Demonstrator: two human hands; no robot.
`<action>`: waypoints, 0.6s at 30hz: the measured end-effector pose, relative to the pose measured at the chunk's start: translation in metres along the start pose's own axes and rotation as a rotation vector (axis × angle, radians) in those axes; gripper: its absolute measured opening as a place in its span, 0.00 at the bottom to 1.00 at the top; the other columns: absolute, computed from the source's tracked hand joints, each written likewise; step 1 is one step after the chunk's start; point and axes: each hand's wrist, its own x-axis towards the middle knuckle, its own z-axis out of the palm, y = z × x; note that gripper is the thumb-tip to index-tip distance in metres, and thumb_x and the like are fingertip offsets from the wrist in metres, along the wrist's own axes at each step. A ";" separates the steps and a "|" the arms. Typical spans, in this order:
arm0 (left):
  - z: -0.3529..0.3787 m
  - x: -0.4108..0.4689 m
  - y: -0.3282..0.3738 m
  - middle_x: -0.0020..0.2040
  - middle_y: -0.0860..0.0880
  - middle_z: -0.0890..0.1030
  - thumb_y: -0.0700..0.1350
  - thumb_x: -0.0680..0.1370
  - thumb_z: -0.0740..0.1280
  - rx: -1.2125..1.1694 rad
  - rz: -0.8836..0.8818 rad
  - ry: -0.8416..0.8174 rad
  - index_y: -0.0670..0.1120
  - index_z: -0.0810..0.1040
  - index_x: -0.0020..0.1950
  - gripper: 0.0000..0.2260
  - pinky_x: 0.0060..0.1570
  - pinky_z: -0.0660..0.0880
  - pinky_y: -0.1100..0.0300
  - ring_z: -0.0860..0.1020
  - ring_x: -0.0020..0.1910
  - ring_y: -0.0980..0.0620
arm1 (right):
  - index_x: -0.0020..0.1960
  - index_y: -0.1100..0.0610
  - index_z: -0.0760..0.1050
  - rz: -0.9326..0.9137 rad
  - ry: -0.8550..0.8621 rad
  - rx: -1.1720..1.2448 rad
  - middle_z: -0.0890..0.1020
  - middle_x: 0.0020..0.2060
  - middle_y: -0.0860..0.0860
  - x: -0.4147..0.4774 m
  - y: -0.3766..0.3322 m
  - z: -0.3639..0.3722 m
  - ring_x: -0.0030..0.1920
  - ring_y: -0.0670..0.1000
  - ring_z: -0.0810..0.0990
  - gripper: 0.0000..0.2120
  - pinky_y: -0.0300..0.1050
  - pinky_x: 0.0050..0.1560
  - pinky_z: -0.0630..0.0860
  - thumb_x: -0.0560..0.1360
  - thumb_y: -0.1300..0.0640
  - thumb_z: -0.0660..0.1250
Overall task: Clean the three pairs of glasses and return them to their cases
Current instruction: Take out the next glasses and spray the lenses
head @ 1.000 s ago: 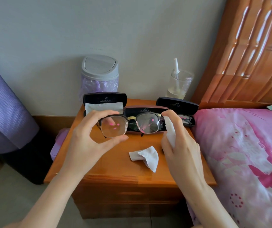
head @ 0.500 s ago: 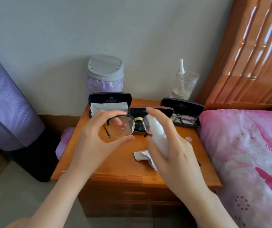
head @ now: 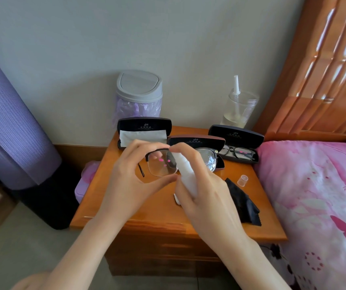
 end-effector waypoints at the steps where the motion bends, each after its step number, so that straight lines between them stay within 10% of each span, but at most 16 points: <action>1: 0.000 0.000 0.000 0.47 0.57 0.75 0.55 0.68 0.72 0.013 -0.002 -0.002 0.52 0.76 0.58 0.20 0.53 0.69 0.73 0.75 0.48 0.61 | 0.67 0.40 0.57 0.002 0.021 -0.022 0.75 0.42 0.41 0.000 0.000 0.001 0.30 0.42 0.75 0.26 0.29 0.29 0.69 0.75 0.59 0.60; 18: 0.000 0.001 0.002 0.50 0.61 0.74 0.50 0.65 0.77 0.040 -0.031 0.007 0.49 0.78 0.57 0.22 0.53 0.68 0.74 0.74 0.50 0.65 | 0.66 0.40 0.60 0.026 0.084 -0.048 0.70 0.38 0.38 -0.008 0.009 0.000 0.28 0.42 0.73 0.25 0.28 0.29 0.70 0.73 0.58 0.60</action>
